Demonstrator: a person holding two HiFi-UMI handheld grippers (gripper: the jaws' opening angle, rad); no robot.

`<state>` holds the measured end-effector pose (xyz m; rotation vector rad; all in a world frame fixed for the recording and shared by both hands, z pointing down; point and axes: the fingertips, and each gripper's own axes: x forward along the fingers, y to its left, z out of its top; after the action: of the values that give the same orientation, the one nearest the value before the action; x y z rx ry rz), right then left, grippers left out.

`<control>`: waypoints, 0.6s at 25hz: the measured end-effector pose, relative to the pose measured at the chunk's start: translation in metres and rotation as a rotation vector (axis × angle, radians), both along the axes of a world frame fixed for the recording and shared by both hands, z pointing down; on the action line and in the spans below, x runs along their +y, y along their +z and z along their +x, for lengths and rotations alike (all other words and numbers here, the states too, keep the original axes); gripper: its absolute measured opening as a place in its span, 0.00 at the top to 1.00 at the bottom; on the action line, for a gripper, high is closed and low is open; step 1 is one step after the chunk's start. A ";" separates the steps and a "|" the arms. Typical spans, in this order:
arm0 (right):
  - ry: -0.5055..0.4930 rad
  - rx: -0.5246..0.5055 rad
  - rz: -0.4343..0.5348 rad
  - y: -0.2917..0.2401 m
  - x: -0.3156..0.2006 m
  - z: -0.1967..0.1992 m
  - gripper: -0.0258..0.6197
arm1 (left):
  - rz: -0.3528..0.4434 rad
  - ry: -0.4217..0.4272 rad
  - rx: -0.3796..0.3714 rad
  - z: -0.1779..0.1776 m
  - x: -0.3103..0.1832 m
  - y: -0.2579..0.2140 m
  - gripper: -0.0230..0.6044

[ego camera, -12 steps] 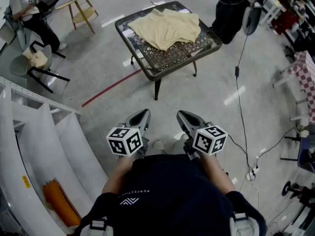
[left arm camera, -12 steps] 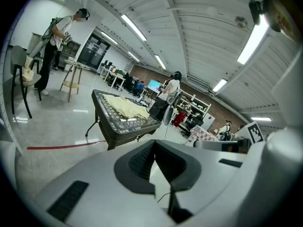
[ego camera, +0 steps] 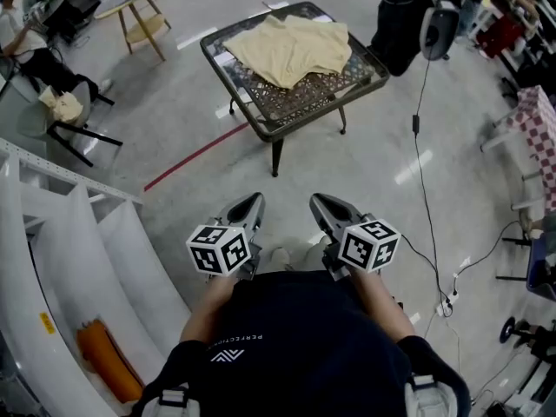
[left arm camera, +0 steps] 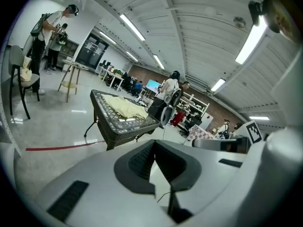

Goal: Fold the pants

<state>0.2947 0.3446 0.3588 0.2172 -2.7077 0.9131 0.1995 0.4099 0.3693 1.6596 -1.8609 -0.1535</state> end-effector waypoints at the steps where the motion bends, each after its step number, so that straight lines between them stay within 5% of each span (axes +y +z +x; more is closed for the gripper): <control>1: -0.002 -0.008 -0.006 -0.001 0.001 -0.001 0.90 | 0.001 0.006 -0.005 0.000 0.001 0.000 0.96; 7: -0.036 -0.026 0.004 -0.005 0.009 -0.012 0.90 | 0.017 0.084 -0.056 0.004 0.008 -0.006 0.96; 15: -0.057 -0.021 0.005 0.001 0.020 -0.022 0.90 | 0.029 0.046 -0.046 -0.012 0.021 -0.002 0.96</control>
<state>0.2731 0.3651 0.3596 0.1308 -2.7205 0.8975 0.1874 0.4305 0.3668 1.7376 -1.8612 -0.1244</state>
